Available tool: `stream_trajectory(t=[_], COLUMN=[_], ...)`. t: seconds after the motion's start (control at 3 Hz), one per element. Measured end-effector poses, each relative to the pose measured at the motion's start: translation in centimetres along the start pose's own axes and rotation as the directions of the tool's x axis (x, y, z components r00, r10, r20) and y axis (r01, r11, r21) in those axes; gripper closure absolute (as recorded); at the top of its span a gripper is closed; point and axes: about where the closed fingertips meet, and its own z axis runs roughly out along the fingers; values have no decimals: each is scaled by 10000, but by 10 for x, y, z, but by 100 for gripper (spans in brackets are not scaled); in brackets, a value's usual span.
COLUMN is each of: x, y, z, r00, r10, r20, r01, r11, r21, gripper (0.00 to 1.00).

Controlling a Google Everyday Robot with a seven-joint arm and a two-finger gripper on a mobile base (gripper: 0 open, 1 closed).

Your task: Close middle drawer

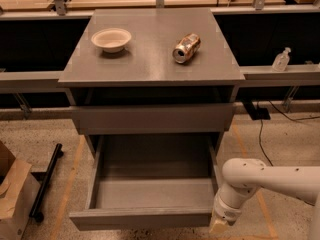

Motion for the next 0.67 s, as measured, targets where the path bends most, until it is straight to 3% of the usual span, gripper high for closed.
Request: stream_trajectory(t=[0.67], x=[-36], y=[-45], z=[-5], r00=[9948], r10=[-862], r20=[535], r01=[811], r11=[9927], r21=[896], gripper=[100])
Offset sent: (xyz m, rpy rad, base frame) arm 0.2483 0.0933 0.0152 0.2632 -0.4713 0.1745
